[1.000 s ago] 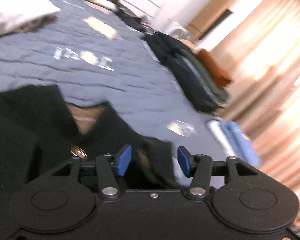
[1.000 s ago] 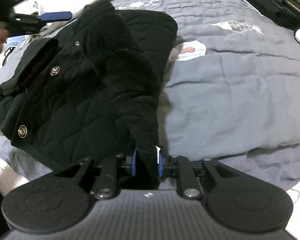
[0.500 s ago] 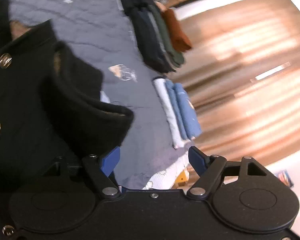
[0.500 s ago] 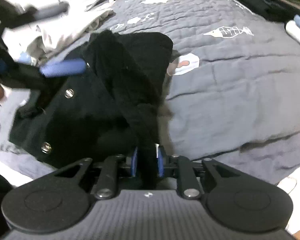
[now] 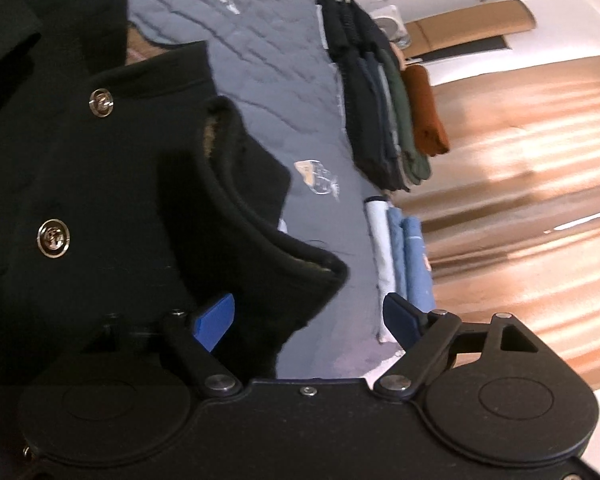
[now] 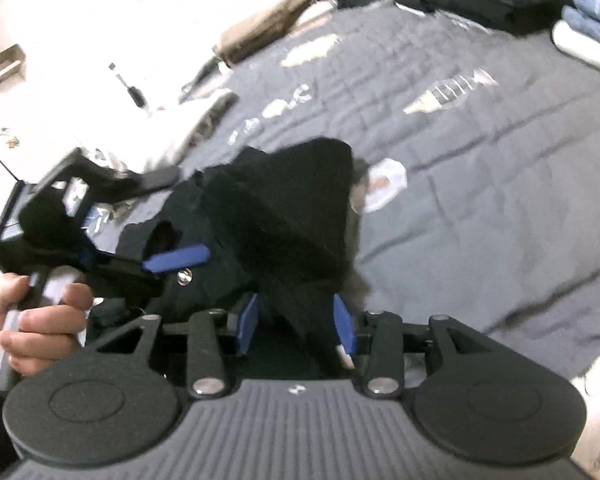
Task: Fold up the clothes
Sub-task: 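Fold the collar with the left gripper toward the right gripper over the jacket front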
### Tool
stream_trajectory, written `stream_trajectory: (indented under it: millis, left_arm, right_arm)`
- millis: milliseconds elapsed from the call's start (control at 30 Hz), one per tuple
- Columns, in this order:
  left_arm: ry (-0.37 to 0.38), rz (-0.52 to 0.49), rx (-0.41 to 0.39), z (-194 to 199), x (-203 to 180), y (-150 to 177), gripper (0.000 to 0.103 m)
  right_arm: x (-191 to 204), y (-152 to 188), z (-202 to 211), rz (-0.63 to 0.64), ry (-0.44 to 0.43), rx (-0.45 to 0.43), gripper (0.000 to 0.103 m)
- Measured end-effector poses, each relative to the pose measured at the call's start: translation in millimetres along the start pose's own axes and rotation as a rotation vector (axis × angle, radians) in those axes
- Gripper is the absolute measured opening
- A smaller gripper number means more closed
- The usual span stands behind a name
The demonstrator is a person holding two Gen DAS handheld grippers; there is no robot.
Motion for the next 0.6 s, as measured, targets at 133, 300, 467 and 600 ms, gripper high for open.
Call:
stream_trajectory:
  millis: [133,300,467,600]
  left_arm:
    - [-0.014,-0.008,0.006,-1,0,-1,0.08]
    - [-0.02,-0.005,0.002,2,2,-3,0.08]
    - [-0.042,0.005,-0.007,7,7,-6,0.08]
    - [-0.083,0.009,-0.002,5,11,-6,0.079]
  right_arm:
    - [19,5,-15,0.109,0.058,-0.026,0.043]
    - [36,17,-28,0.257,0.093,-0.044,0.042]
    - [57,45,-29,0.581,0.135,-0.118,0.038]
    - [67,62,-34,0.751,0.179,-0.145,0.038]
Point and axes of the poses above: each gripper's, at about its wrist camera, not at the fingertips, and z roughly against the way its jaws point, x to its left, y to its underside, the point moved 2 cm from there along -z, roughly the way its jaws point, and after that the axes turned 11 degrees about y, right-handed, at the moved point
